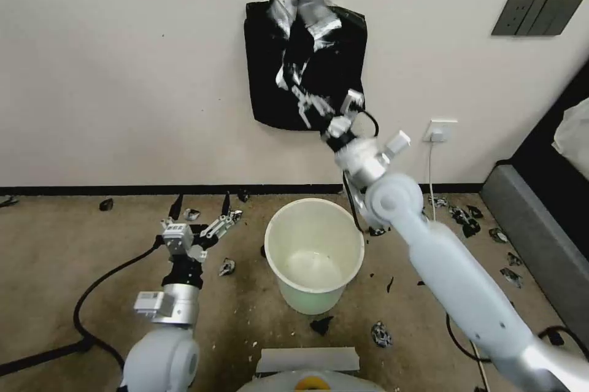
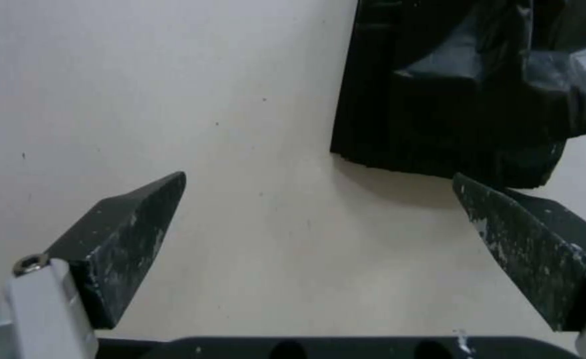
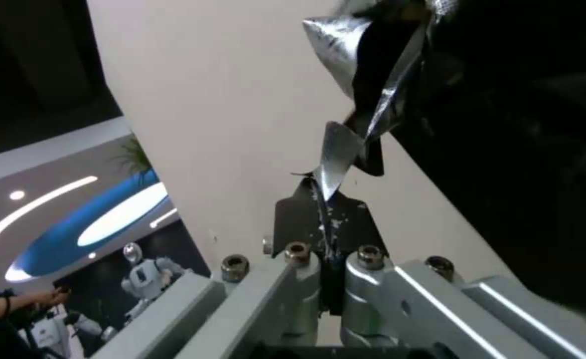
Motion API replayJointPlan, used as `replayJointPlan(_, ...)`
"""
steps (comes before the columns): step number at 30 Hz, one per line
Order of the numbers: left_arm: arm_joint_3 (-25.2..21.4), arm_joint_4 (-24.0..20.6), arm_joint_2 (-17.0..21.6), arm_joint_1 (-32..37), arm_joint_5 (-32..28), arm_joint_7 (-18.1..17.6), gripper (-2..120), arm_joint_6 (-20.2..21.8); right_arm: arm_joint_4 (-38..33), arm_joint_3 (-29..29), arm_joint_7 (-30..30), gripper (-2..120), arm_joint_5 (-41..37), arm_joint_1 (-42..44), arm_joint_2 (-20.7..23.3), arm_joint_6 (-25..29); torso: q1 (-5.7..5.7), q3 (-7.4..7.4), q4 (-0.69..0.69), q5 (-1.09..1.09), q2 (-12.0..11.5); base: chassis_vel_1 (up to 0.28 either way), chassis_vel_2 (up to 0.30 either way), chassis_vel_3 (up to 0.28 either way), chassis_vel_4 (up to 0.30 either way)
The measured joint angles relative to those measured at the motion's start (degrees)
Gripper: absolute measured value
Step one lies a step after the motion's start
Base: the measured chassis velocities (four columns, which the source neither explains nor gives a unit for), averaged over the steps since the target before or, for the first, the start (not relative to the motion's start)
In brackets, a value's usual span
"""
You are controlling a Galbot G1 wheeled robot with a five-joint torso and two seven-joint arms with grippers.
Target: Place a trash bag onto the trash bin.
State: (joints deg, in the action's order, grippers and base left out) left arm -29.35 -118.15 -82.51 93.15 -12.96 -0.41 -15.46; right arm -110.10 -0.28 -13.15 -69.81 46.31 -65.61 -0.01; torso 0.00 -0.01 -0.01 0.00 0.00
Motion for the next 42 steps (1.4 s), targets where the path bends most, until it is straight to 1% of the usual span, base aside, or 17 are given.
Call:
replayJointPlan(10, 0.27, -1.1, -0.22, 0.68, 0.47, 0.08, 100, -0.1, -4.29, 0.62, -3.15, 0, 3.77, 5.55, 2.29, 1.16, 0.0, 0.0, 0.01, 0.0, 0.0, 0.0, 0.0, 0.0, 0.0)
replayJointPlan(14, 0.72, -1.78, -0.5, 1.21, 0.91, 0.13, 100, -0.18, -7.76, 2.15, -6.61, 0, 7.01, 10.58, 4.38, 1.77, 0.0, 0.0, 0.0, 0.01, 0.0, 0.0, 0.0, 0.0, 0.0)
replayJointPlan(21, 1.79, -2.02, -0.65, 1.48, 1.56, 0.15, 100, -0.24, -10.77, 4.11, -9.65, 0, 9.92, 16.31, 6.95, 2.21, 0.0, 0.0, 0.0, 0.0, 0.0, 0.0, 0.0, 0.0, 0.0)
replayJointPlan(26, 2.28, -2.09, -0.66, 1.5, 1.71, 0.16, 100, -0.27, -11.62, 4.98, -9.33, 0, 10.16, 18.13, 7.22, 2.16, 0.0, 0.0, 0.0, 0.0, 0.0, 0.0, 0.0, 0.0, 0.0)
replayJointPlan(27, 2.33, -2.15, -0.58, 1.51, 1.72, 0.16, 100, -0.27, -11.73, 5.33, -8.06, 0, 10.01, 18.18, 6.95, 1.72, 0.0, 0.0, 0.0, 0.0, 0.0, 0.0, 0.0, 0.0, 0.0)
replayJointPlan(28, 2.33, -2.15, -0.58, 1.51, 1.72, 0.16, 100, -0.27, -11.73, 5.33, -8.06, 0, 10.01, 18.18, 6.95, 1.72, 0.0, 0.0, 0.0, 0.0, 0.0, 0.0, 0.0, 0.0, 0.0)
replayJointPlan(30, 2.34, -2.29, -0.42, 1.51, 1.71, 0.16, 100, -0.27, -11.29, 5.61, -4.83, 0, 9.8, 17.49, 5.95, 0.7, 0.0, 0.0, 0.0, 0.0, 0.0, 0.0, 0.0, 0.0, 0.0)
replayJointPlan(31, 2.34, -2.29, -0.42, 1.51, 1.71, 0.16, 100, -0.27, -11.29, 5.61, -4.83, 0, 9.8, 17.49, 5.95, 0.7, 0.0, 0.0, 0.0, 0.0, 0.0, 0.0, 0.0, 0.0, 0.0)
replayJointPlan(32, 2.31, -2.37, -0.36, 1.52, 1.69, 0.16, 100, -0.27, -10.6, 5.79, -3.15, 2, 9.44, 16.86, 5.28, 0.28, 0.0, 0.0, 0.0, 0.0, 0.0, 0.0, 0.0, 0.0, 0.0)
replayJointPlan(33, 2.31, -2.37, -0.36, 1.52, 1.69, 0.16, 100, -0.27, -10.6, 5.79, -3.15, 2, 9.44, 16.86, 5.28, 0.28, 0.0, 0.0, 0.0, 0.0, 0.0, 0.0, 0.0, 0.0, 0.0)
replayJointPlan(34, 2.21, -2.43, -0.27, 1.55, 1.65, 0.16, 100, -0.27, -9.02, 6.08, -0.4, 11, 7.76, 15.42, 3.84, -0.57, 0.0, 0.0, 0.0, 0.0, 0.0, 0.0, 0.0, 0.0, 0.0)
replayJointPlan(36, 2.08, -2.53, -0.21, 1.6, 1.62, 0.16, 100, -0.27, -6.87, 6.48, 2.3, 18, 6.09, 13.69, 2.26, -0.95, 0.0, 0.0, 0.01, 0.0, 0.0, 0.0, 0.0, 0.0, 0.0)
replayJointPlan(37, 2.08, -2.53, -0.21, 1.6, 1.62, 0.16, 100, -0.27, -6.87, 6.48, 2.3, 18, 6.09, 13.69, 2.26, -0.95, 0.0, 0.0, 0.01, 0.0, 0.0, 0.0, 0.0, 0.0, 0.0)
replayJointPlan(40, 1.54, -2.82, -0.17, 1.82, 1.39, 0.16, 100, -0.25, -3.9, 8.31, 6.63, 35, 3.01, 11.89, 0.16, -1.0, 0.0, 0.01, 0.02, 0.0, 0.0, 0.0, 0.0, 0.0, 0.0)
replayJointPlan(41, 1.54, -2.82, -0.17, 1.82, 1.39, 0.16, 100, -0.25, -3.9, 8.31, 6.63, 35, 3.01, 11.89, 0.16, -1.0, 0.0, 0.01, 0.02, 0.0, 0.0, 0.0, 0.0, 0.0, 0.0)
replayJointPlan(42, 1.37, -2.87, -0.14, 1.86, 1.25, 0.16, 100, -0.24, -3.83, 9.24, 7.43, 41, 1.03, 11.93, -0.06, -1.0, 0.0, 0.01, 0.01, 0.0, 0.0, 0.0, 0.0, 0.0, 0.0)
